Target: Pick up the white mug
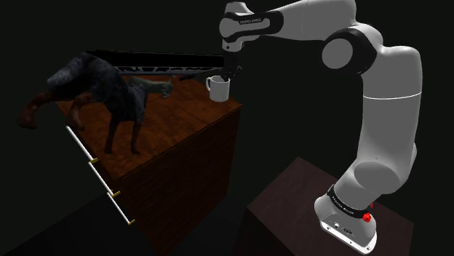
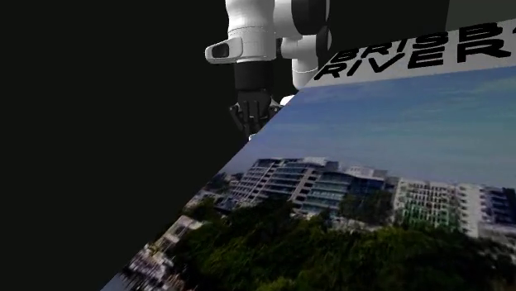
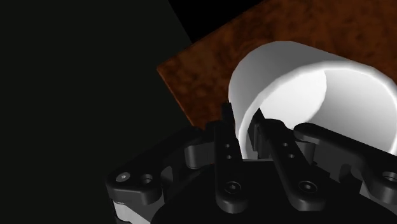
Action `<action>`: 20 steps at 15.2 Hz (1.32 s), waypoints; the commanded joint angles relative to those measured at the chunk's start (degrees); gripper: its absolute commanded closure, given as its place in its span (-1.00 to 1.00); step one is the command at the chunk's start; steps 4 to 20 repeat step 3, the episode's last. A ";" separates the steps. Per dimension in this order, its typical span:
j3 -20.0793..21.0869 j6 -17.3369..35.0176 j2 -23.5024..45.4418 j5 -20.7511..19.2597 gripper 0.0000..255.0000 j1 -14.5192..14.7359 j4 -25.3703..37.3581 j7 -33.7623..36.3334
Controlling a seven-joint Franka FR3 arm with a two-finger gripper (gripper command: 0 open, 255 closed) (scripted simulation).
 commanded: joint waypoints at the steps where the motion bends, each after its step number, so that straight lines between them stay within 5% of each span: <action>1: -0.66 -1.22 -0.85 -0.43 1.00 -0.61 1.87 0.05; 20: -0.63 -1.34 -0.86 -0.44 1.00 -0.64 1.99 0.06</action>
